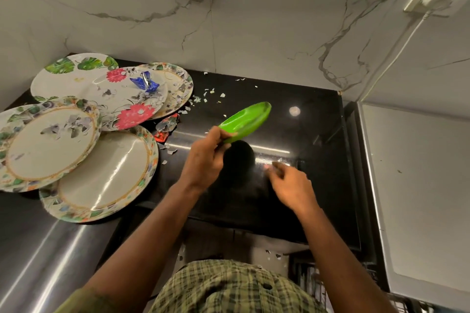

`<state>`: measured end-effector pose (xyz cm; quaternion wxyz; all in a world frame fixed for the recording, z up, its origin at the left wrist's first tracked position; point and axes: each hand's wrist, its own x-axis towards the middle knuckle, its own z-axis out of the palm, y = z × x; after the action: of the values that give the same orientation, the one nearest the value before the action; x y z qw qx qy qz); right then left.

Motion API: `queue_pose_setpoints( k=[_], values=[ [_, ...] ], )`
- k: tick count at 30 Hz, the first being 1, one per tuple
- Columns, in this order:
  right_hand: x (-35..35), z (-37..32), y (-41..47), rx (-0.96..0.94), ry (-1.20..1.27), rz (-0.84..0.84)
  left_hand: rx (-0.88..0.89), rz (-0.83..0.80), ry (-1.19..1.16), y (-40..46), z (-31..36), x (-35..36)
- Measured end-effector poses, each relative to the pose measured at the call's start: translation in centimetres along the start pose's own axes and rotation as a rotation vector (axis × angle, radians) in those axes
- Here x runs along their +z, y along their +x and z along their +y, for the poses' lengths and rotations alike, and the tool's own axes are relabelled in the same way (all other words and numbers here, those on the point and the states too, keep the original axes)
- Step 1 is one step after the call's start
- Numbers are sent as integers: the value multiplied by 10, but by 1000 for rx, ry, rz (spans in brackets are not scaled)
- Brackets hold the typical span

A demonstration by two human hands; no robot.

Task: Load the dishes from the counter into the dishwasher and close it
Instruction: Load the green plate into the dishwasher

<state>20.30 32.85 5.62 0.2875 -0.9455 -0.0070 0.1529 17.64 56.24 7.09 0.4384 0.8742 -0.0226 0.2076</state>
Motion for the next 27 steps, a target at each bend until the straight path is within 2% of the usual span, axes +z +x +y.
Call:
queue_pose_setpoints(
  k=[4,6,9,11,12,16,19,27],
  values=[
    [-15,-1,2,162,904,92,294,-200,126,-10,7,17],
    [-20,0,2,202,1036,141,425,-292,159,-14,8,26],
    [-19,10,-5,226,940,344,513,-361,125,-21,7,36],
    [-17,22,-13,262,977,381,452,-382,103,-24,5,40],
    [-15,27,-17,275,1011,379,368,-382,75,-25,4,42],
    [-10,44,-28,273,1003,402,-158,-254,-200,-34,7,50],
    [-5,51,-38,277,1002,443,-387,-346,-407,-30,8,61],
    [14,73,-78,416,995,619,-246,-575,-249,-33,11,89]
  ],
)
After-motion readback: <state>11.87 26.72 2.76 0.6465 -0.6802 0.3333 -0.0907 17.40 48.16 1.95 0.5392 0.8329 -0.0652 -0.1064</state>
